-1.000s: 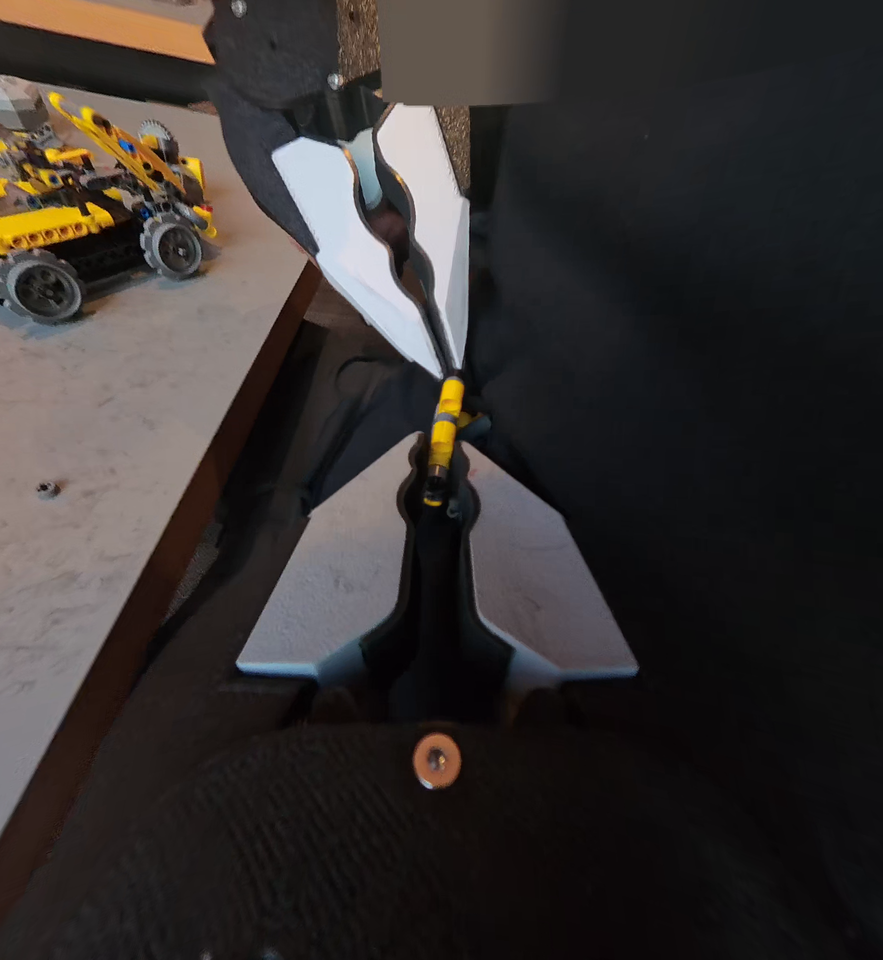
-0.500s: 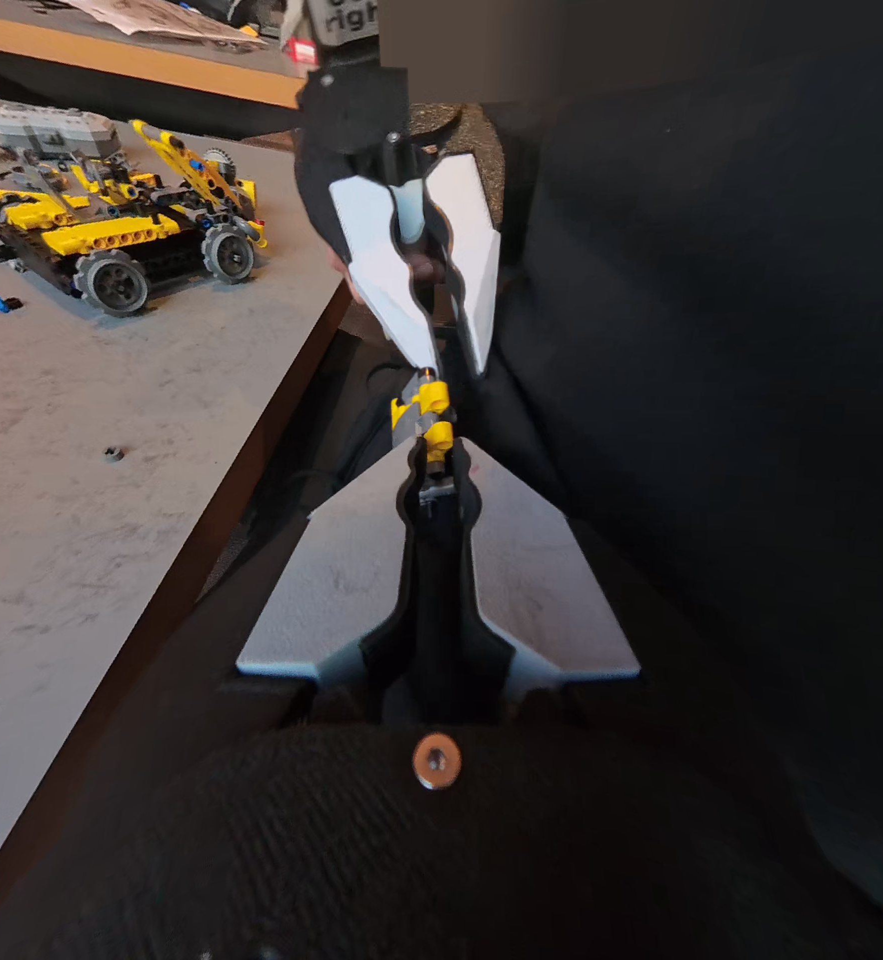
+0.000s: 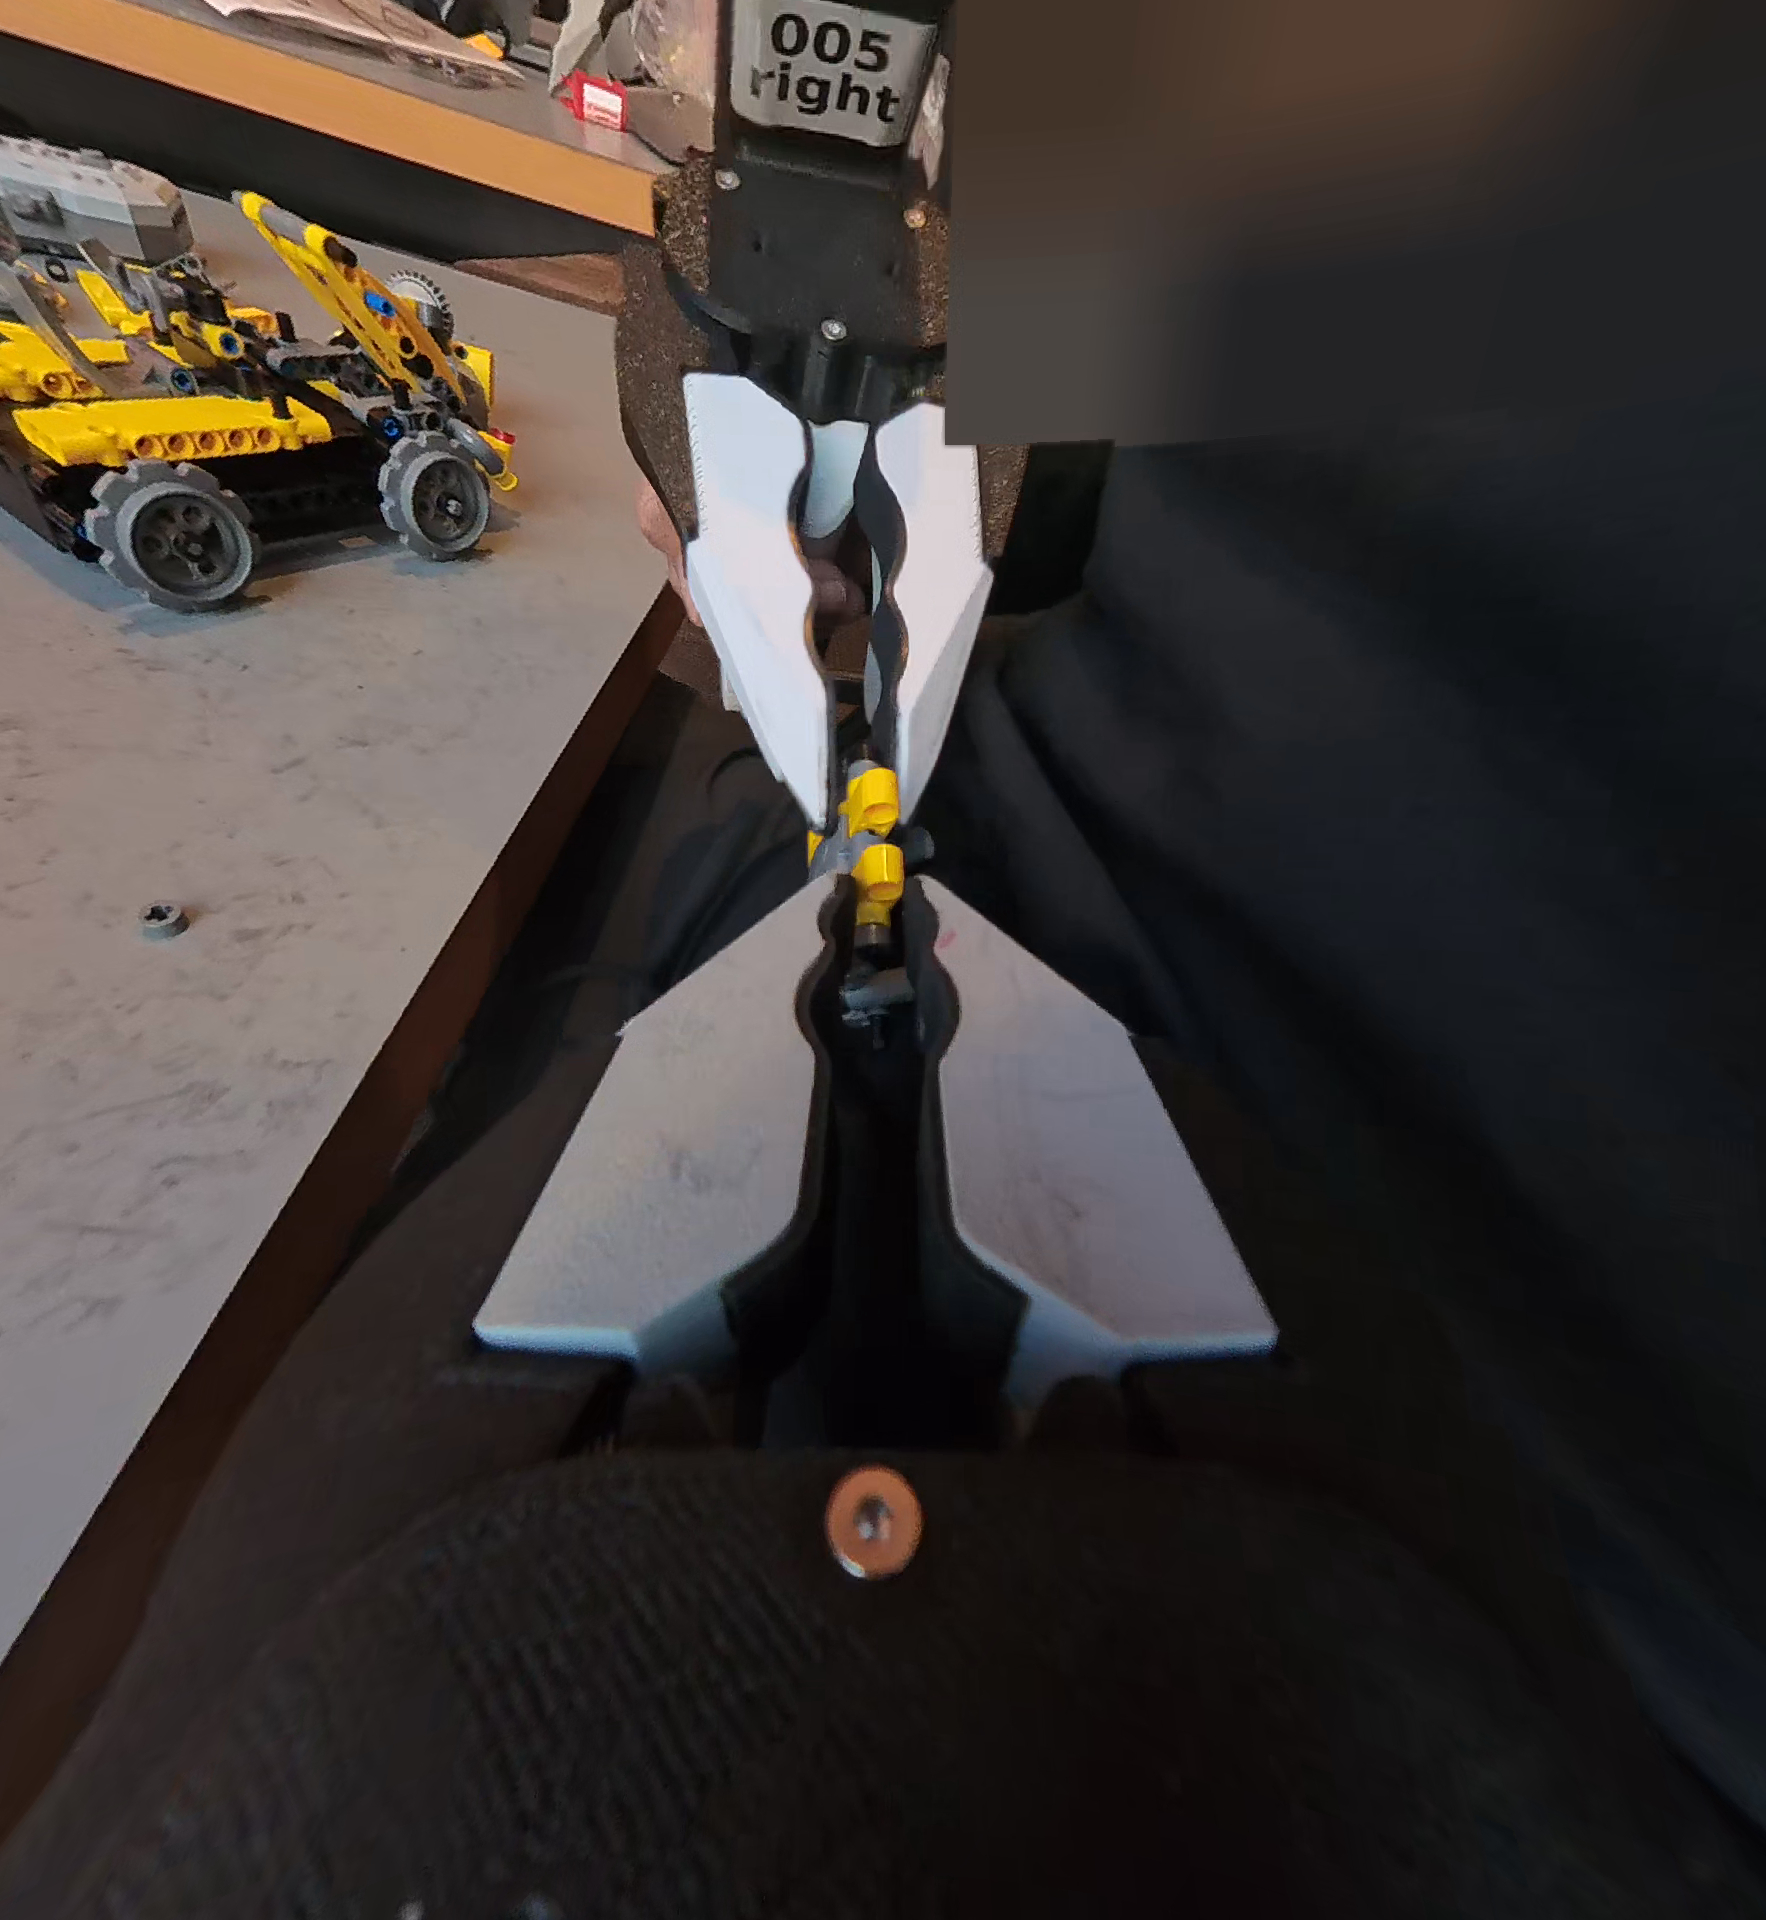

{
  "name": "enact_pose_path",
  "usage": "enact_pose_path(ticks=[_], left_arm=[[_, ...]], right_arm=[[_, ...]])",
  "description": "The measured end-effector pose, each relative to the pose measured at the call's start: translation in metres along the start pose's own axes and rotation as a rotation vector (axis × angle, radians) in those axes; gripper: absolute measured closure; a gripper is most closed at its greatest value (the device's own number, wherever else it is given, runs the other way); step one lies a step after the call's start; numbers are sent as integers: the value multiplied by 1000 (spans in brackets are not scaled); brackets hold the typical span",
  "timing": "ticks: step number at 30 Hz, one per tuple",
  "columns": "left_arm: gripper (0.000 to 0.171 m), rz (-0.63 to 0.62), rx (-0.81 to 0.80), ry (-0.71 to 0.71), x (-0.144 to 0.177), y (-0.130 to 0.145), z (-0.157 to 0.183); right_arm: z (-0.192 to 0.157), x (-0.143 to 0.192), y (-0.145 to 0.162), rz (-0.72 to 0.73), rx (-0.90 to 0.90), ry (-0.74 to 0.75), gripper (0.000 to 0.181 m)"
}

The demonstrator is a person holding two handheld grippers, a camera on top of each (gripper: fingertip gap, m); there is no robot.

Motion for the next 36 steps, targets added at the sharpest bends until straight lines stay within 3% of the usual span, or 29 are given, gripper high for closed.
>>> enact_pose_path(ticks=[7, 10, 19, 28, 36], left_arm=[[168, -25, 37, -23, 8, 10, -6], [162, -55, 41, -38, 1, 12, -7], [168, -39, 105, -25, 0, 14, -12], [167, 27, 187, -6, 2, 13, -13], [167, -31, 79, -92, -2, 10, -8]], right_arm=[[17, 3, 16, 101, -198, -79, 175], [18, 1, 18, 121, -225, -98, 175], [24, -1, 19, 141, -298, -137, 174], [25, -3, 17, 136, -291, -129, 175], [23, -4, 21, 123, -253, -103, 175]])
Point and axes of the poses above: each gripper's, where its closed fingertips meet, x back along the fingers, y out of its underside, z = x × y across the jaws, the point moved 7 cm from there along x, back along the fingers, and after that the axes turned 13 degrees about -x, right-handed, at the moved point
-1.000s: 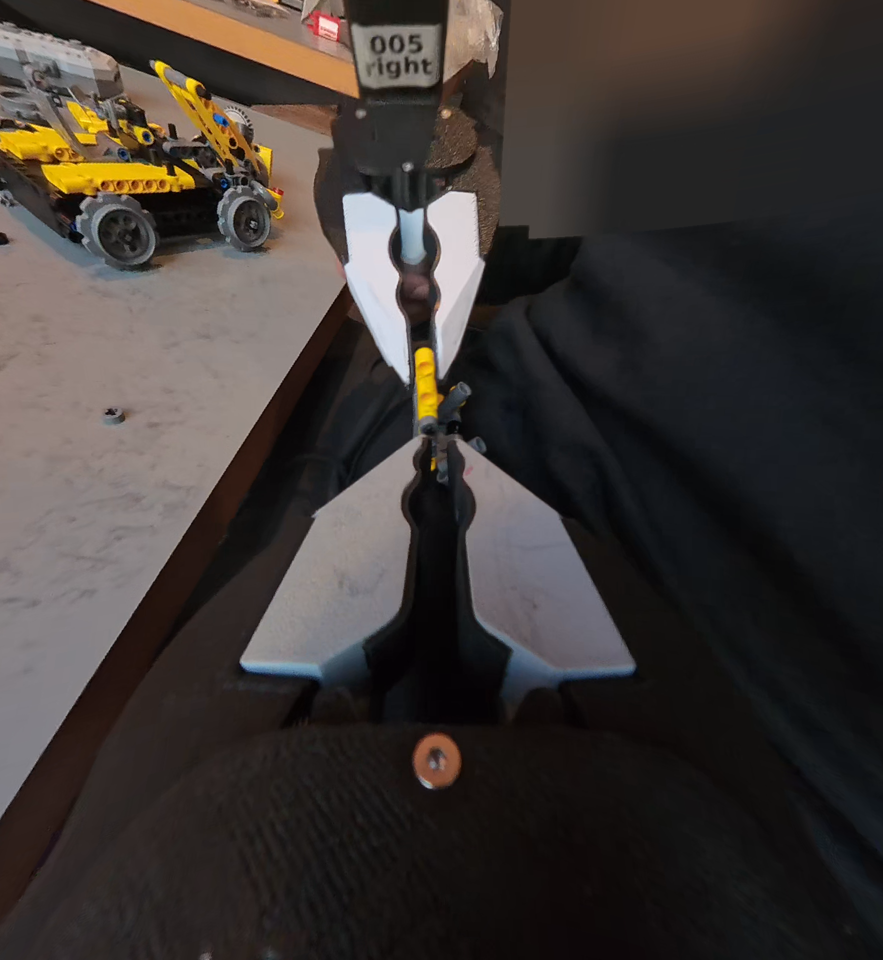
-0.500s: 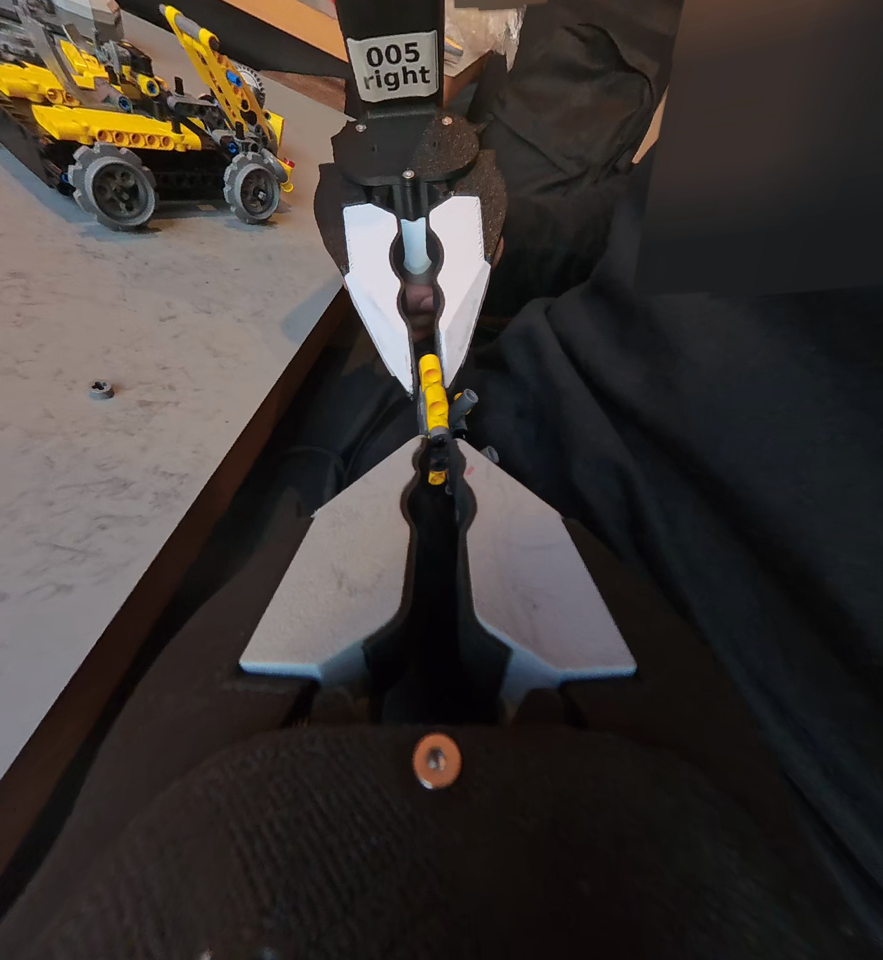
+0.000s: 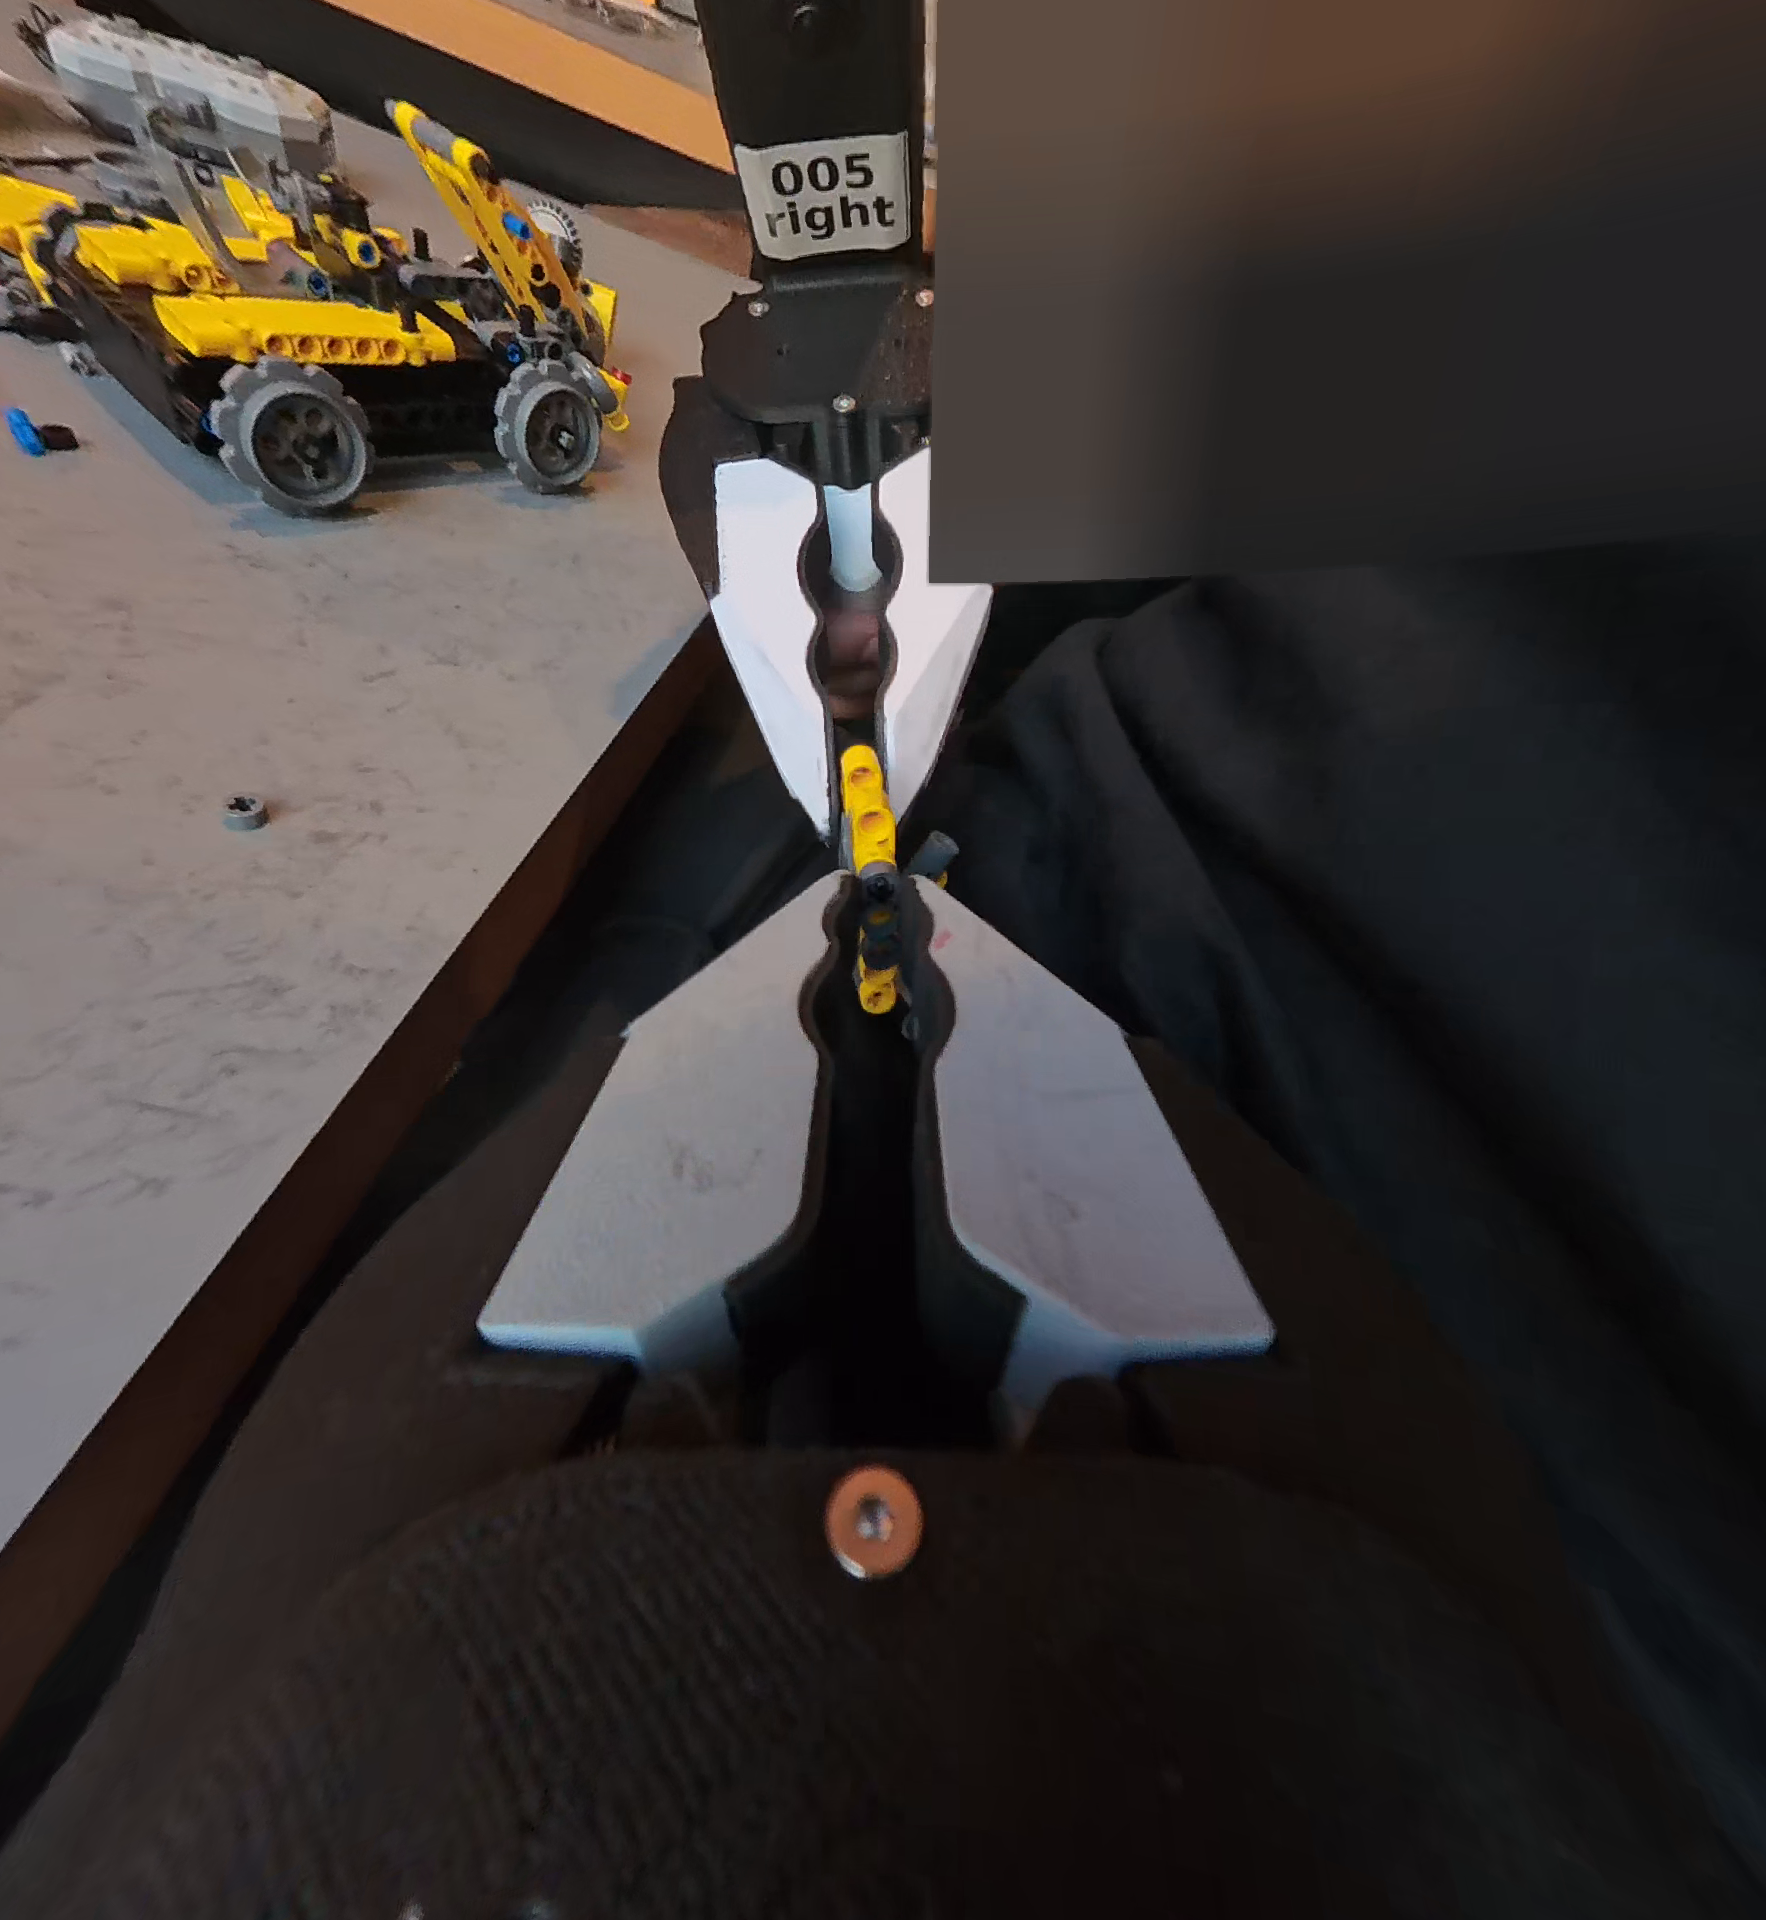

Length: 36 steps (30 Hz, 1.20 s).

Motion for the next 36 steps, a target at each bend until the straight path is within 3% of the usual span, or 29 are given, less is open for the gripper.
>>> enact_pose_path(ticks=[10, 17, 25, 36], left_arm=[[167, -59, 49, 72, -2, 1, -3], [168, -55, 27, 4, 6, 2, -2], [171, -14, 50, 4, 10, -3, -4], [171, -58, 44, 8, 9, 2, -3]], right_arm=[[0, -2, 1, -55, 22, 8, 176], [1, -3, -3, -47, 15, 17, 175], [0, -4, -3, -62, 17, 25, 175], [1, -5, -3, -66, 16, 20, 175]])
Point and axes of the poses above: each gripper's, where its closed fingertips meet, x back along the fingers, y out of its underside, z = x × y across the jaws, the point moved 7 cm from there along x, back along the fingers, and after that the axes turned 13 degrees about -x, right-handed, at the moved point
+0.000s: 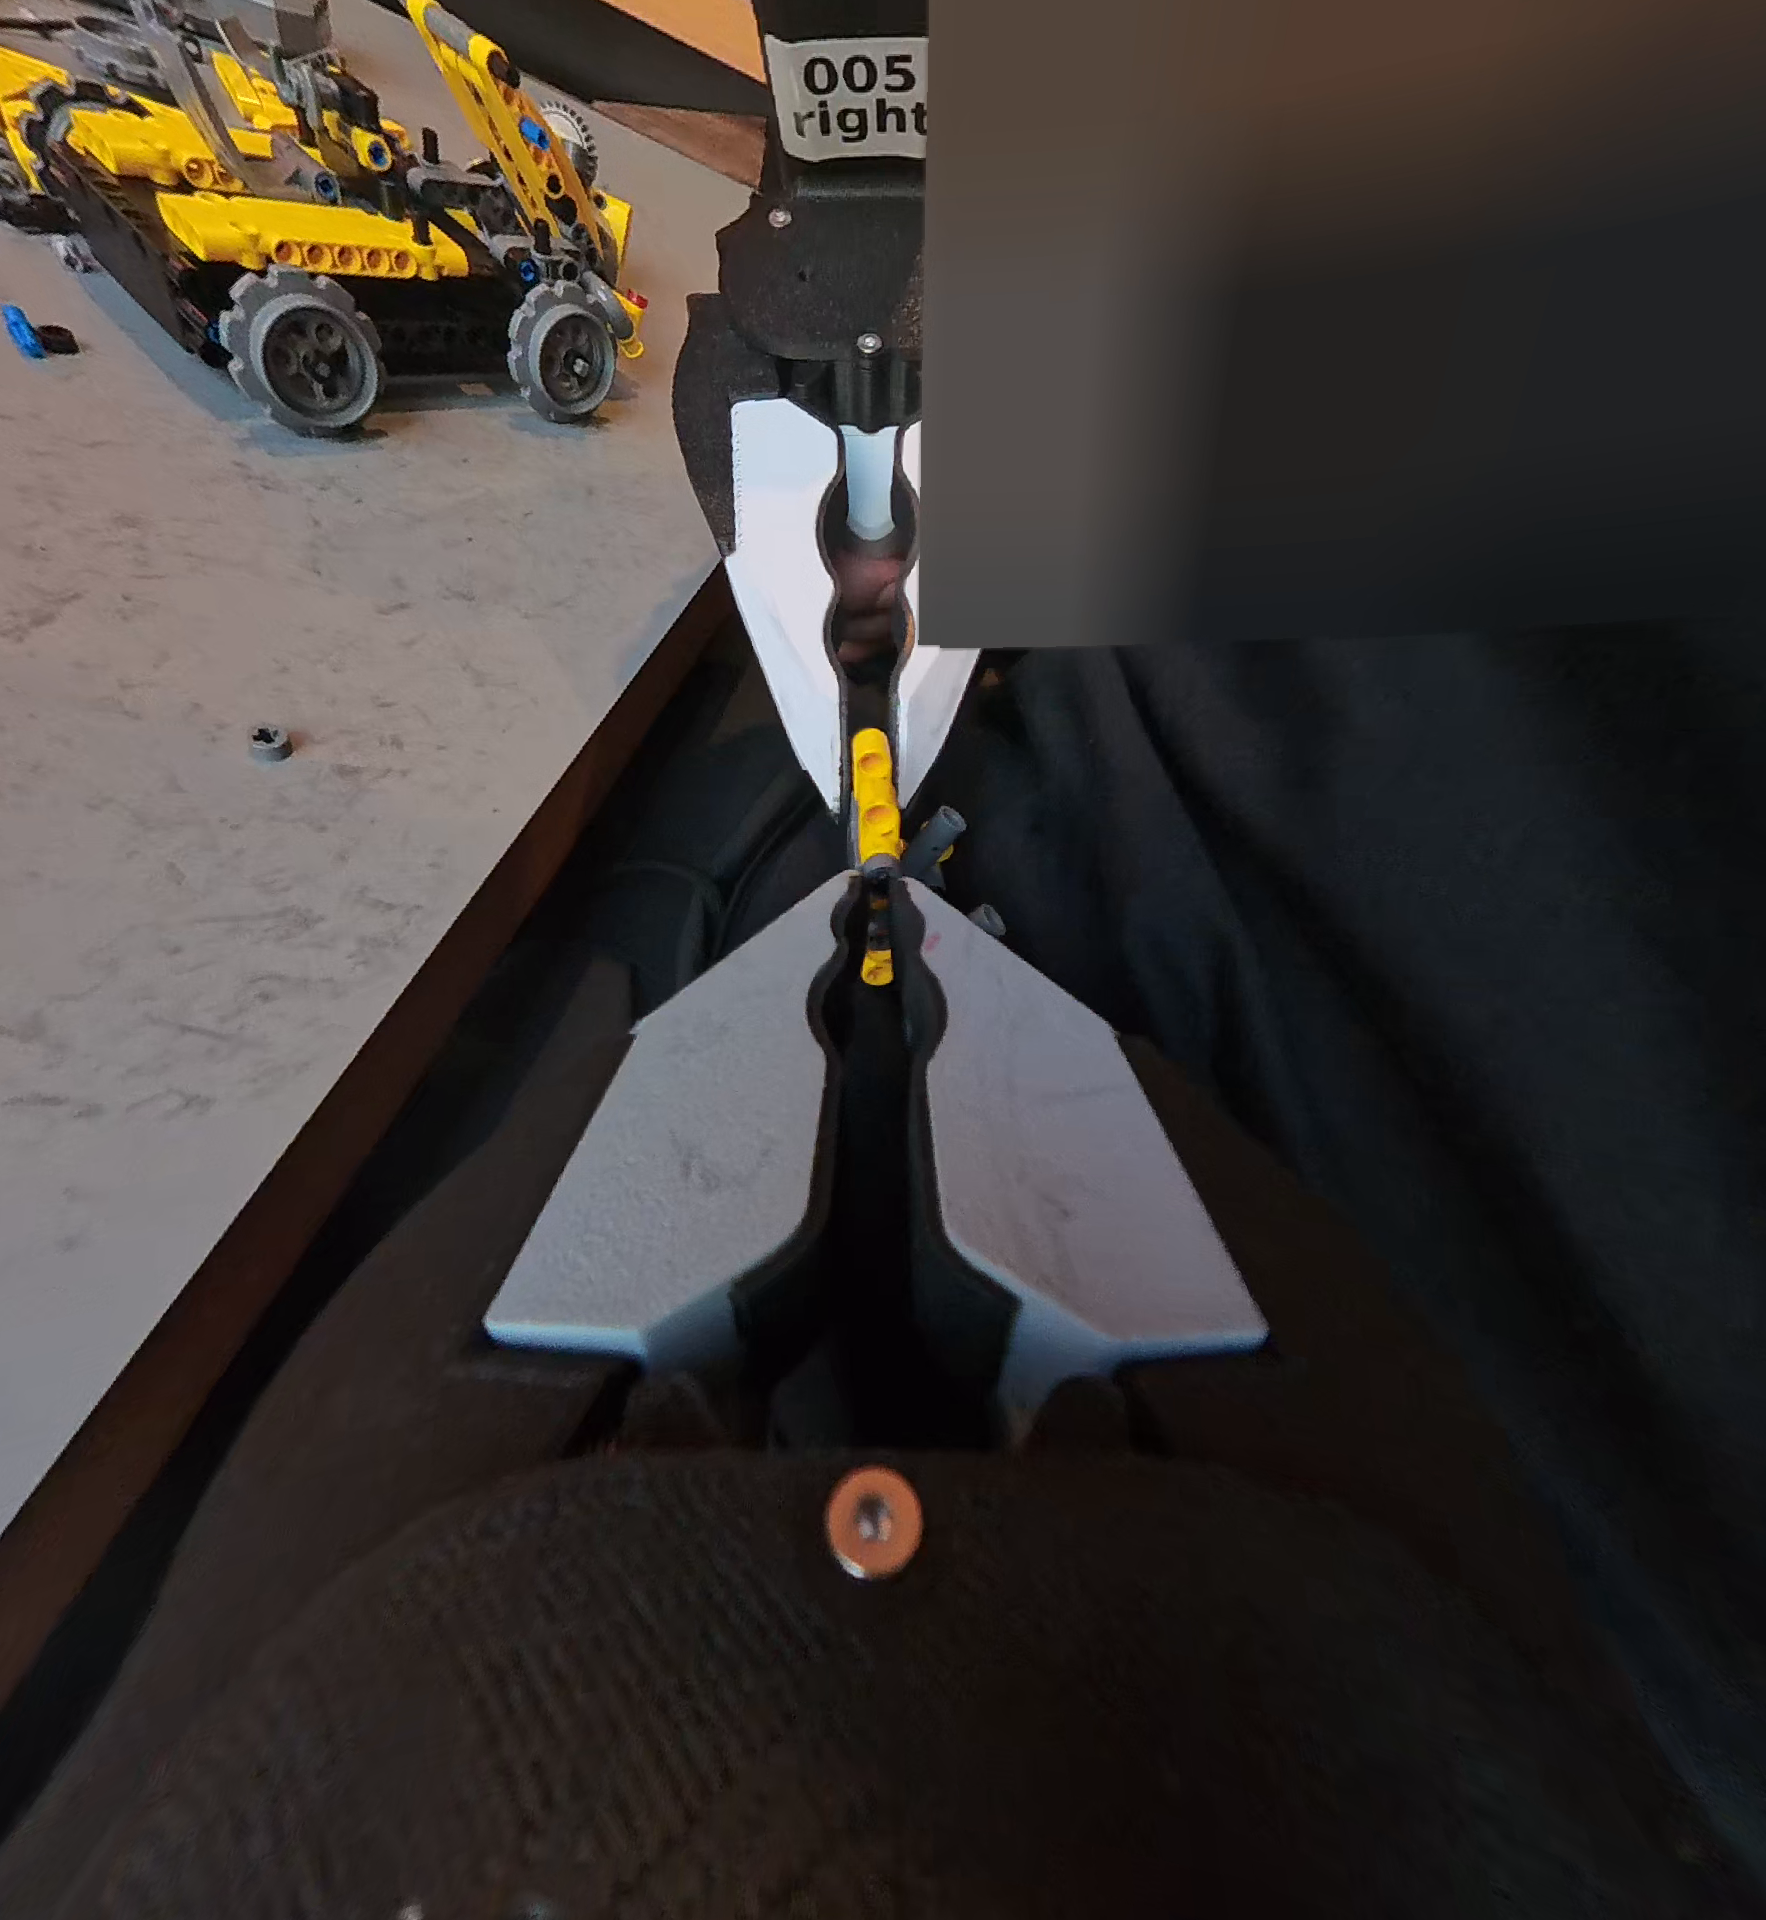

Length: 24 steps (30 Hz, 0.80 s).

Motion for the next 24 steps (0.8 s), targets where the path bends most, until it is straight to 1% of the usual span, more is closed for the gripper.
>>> enact_pose_path(ticks=[4, 14, 24], left_arm=[[168, 3, 6, 6, 0, 0, 1], [169, -8, -6, -13, -1, 0, 1], [169, -112, -63, 7, -4, 0, 9]], right_arm=[[0, 0, 0, -1, -7, -1, 175], [0, -1, 1, -15, 4, 10, 175], [-6, -6, 4, -61, 42, 29, 176]])
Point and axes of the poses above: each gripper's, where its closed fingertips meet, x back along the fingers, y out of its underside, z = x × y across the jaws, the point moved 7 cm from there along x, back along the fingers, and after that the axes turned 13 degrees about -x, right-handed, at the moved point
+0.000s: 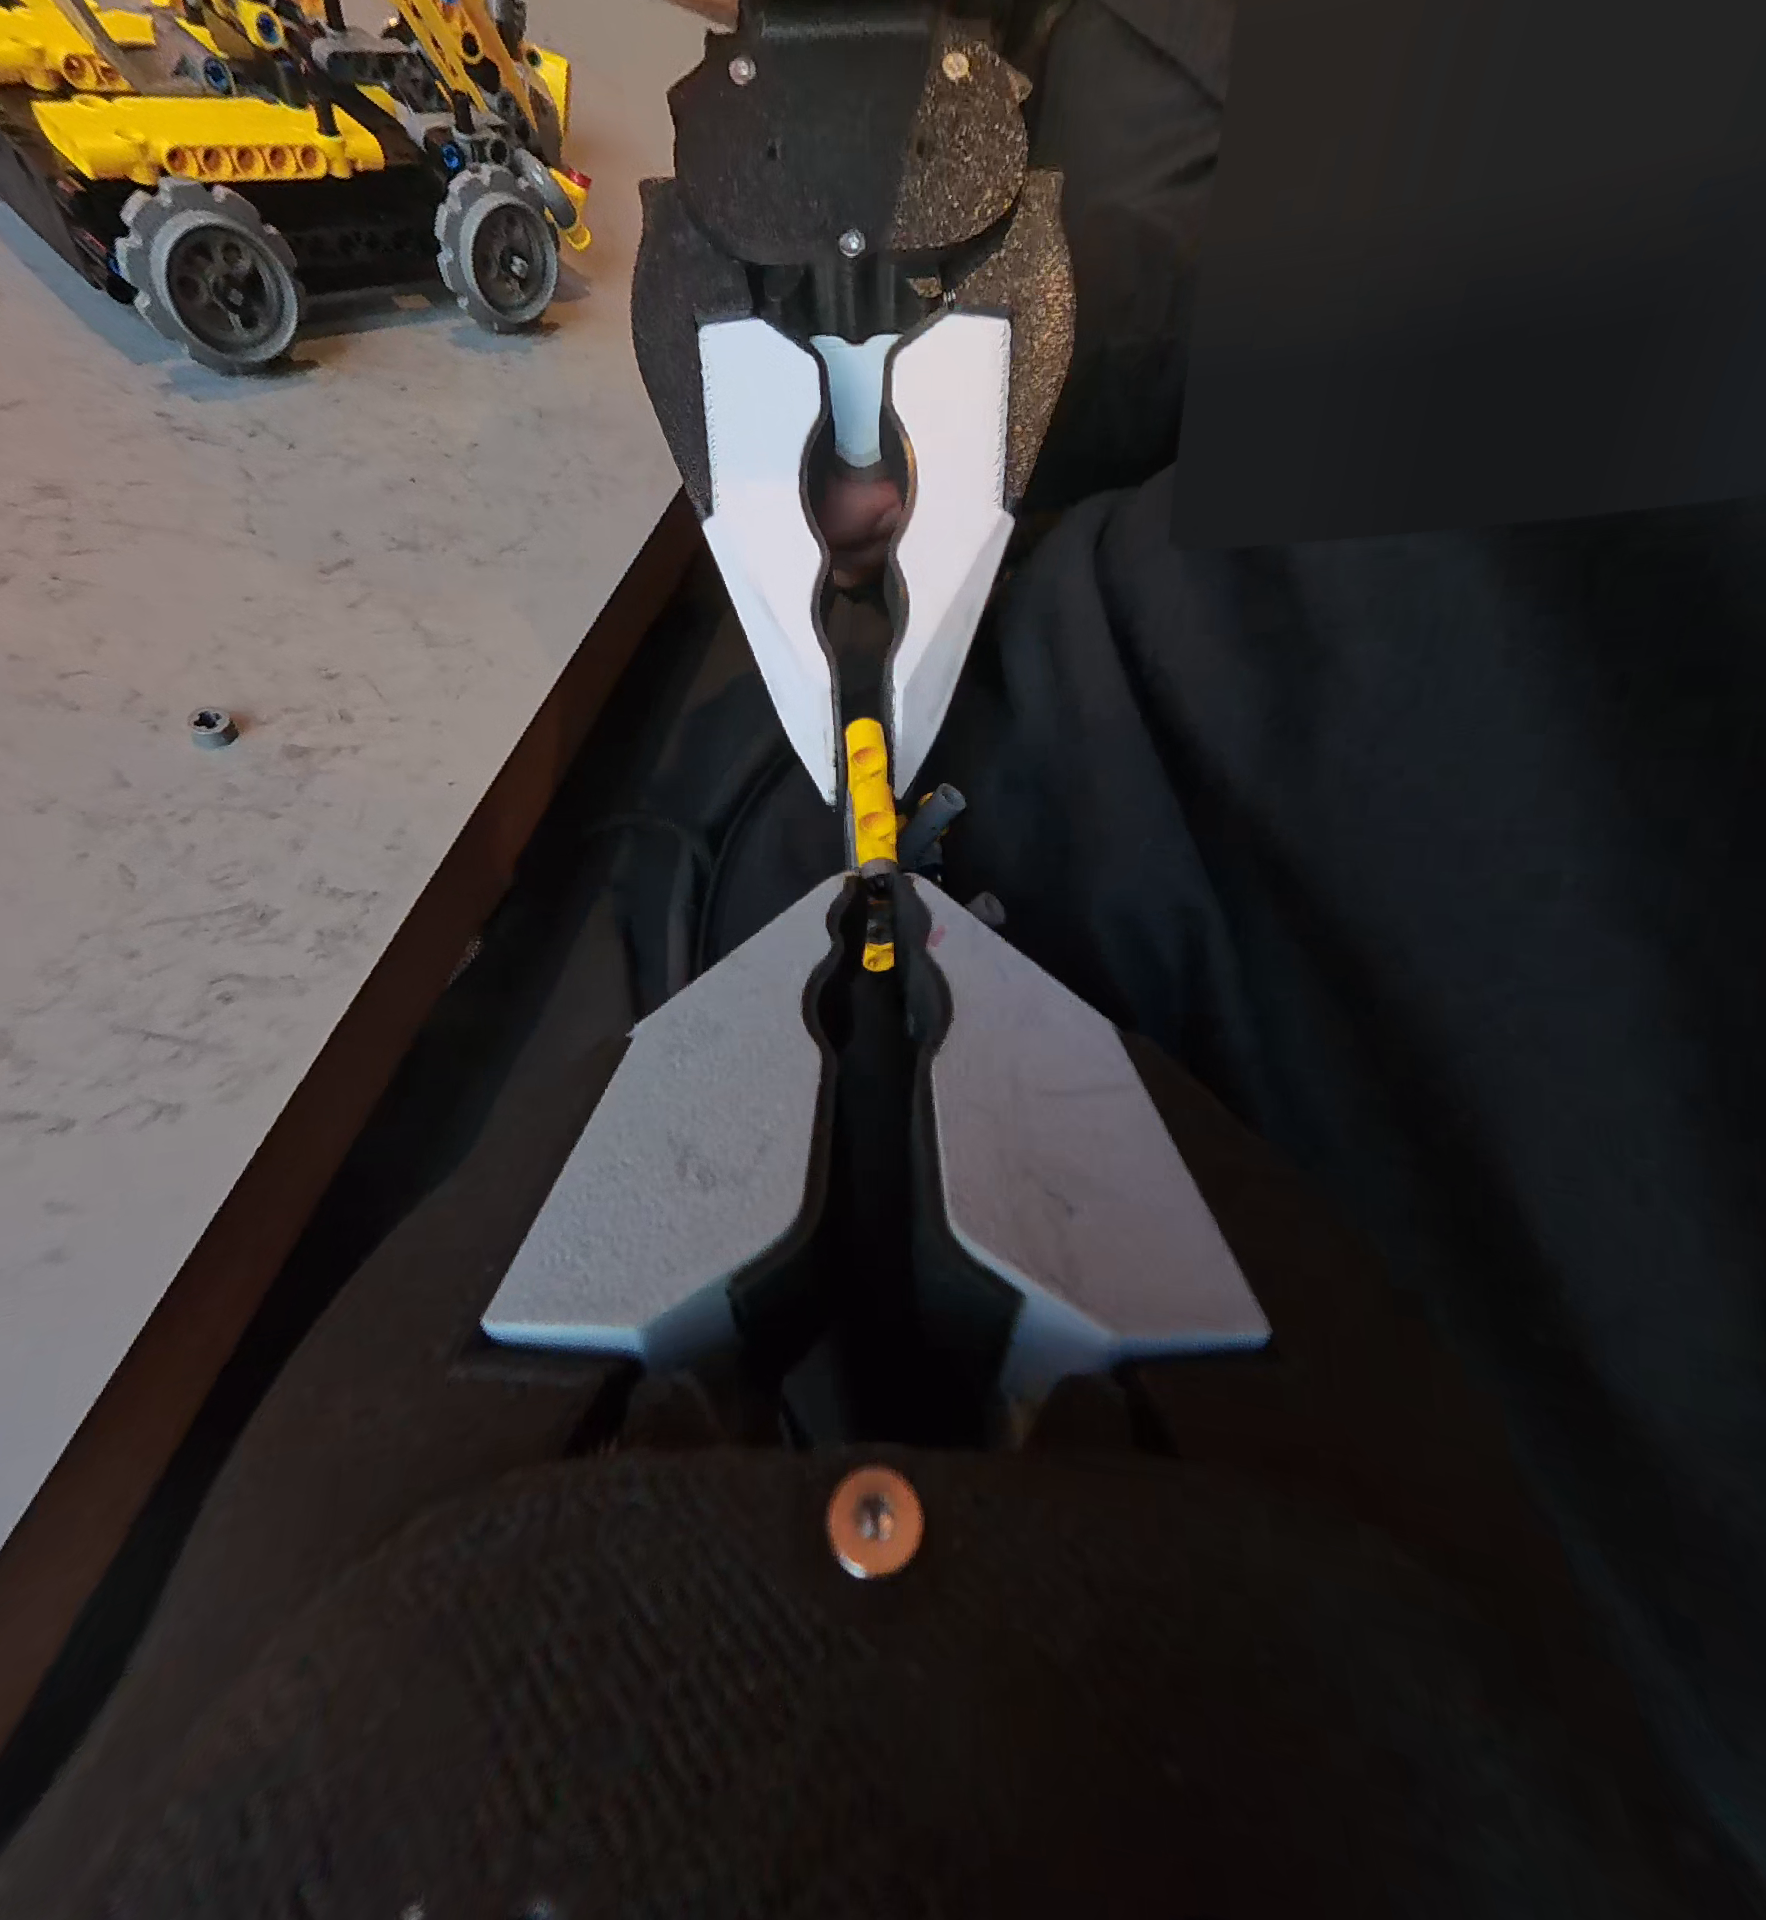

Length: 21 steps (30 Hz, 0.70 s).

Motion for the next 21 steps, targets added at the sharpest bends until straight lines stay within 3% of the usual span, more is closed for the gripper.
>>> enact_pose_path(ticks=[21], left_arm=[[169, -68, 9, 32, -6, 5, 2]], right_arm=[[0, -7, 5, -51, 22, -7, 177]])
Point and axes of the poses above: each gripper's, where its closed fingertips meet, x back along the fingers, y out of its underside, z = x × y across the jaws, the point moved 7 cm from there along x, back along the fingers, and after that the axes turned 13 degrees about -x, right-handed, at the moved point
